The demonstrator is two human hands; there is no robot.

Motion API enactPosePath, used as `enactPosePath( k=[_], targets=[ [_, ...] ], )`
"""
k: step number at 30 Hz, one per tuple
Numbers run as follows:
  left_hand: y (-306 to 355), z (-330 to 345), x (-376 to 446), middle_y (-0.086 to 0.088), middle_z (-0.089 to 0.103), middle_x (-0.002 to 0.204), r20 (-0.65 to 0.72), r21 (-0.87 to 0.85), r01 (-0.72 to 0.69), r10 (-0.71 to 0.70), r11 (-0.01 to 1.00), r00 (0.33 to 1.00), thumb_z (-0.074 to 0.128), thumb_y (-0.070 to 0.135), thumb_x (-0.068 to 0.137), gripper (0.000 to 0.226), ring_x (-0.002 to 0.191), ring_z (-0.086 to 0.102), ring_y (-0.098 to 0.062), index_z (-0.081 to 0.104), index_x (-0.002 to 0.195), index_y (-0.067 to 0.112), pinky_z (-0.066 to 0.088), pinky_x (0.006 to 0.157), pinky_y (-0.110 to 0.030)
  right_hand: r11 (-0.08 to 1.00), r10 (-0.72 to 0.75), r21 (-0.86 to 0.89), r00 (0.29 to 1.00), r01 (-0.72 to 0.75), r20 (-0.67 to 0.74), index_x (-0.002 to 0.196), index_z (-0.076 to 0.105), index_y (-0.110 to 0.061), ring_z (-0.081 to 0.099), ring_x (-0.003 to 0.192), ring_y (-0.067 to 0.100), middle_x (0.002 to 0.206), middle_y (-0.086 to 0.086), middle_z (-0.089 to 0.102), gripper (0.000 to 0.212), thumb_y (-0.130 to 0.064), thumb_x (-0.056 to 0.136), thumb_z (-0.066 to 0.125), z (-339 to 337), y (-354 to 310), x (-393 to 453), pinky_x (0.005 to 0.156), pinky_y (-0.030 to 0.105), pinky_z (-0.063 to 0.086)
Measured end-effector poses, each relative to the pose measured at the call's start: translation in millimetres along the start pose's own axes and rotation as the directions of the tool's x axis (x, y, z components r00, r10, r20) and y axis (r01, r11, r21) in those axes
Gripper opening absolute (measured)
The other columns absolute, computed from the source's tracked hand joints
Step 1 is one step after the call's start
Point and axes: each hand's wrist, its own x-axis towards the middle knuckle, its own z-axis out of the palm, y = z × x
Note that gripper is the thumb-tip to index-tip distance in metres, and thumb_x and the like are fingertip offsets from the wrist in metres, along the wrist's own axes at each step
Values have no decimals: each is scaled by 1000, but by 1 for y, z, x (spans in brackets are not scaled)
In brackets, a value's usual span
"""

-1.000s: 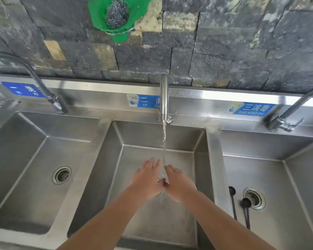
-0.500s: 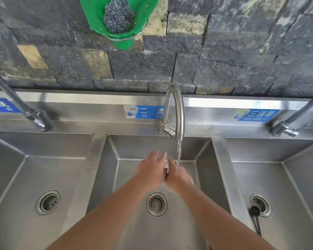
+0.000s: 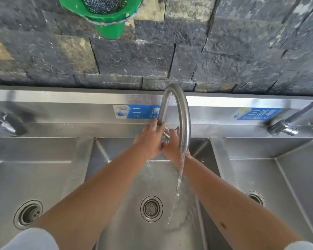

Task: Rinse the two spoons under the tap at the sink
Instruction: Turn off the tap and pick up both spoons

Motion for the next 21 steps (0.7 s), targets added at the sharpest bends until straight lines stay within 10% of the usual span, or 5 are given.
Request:
enactPosePath(
  k=[4, 8, 10, 21],
  targets=[
    [-4, 0, 6, -8, 2, 163, 19, -30, 13, -12, 999, 1000, 64, 30, 85, 83, 142, 24, -37, 14, 151, 28, 41, 105, -55, 972, -94, -219, 995, 82, -45, 142, 39, -1, 32, 138, 31, 152, 21, 33, 57, -6, 88, 56, 5, 1, 6, 112, 33, 26],
    [-3, -4, 5, -6, 0, 163, 8, -49, 16, -15, 999, 1000, 63, 14, 83, 83, 109, 61, -32, 17, 151, 28, 57, 81, -44, 961, -54, -270, 998, 62, 39, 90, 59, -37, 57, 113, 30, 137, 21, 50, 32, -5, 86, 57, 9, -1, 7, 82, 23, 41],
    [-2, -4, 4, -4, -2, 162, -7, -28, 15, -15, 1000, 1000, 65, 8, 82, 89, 97, 67, -27, 15, 152, 29, 59, 73, -39, 944, -16, -328, 996, 43, 86, 65, 51, -28, 65, 94, 23, 128, 21, 55, 29, -8, 86, 56, 7, 3, 10, 65, 21, 44],
    [1, -4, 1, 0, -13, 160, 30, -60, 29, -27, 998, 999, 53, -9, 76, 100, 98, 66, -28, 5, 152, 34, 56, 62, -30, 800, -89, -545, 948, 252, 306, 82, 58, -24, 57, 119, 31, 129, 18, 53, 19, -7, 82, 64, -29, 10, 12, 92, 31, 49]
  ],
)
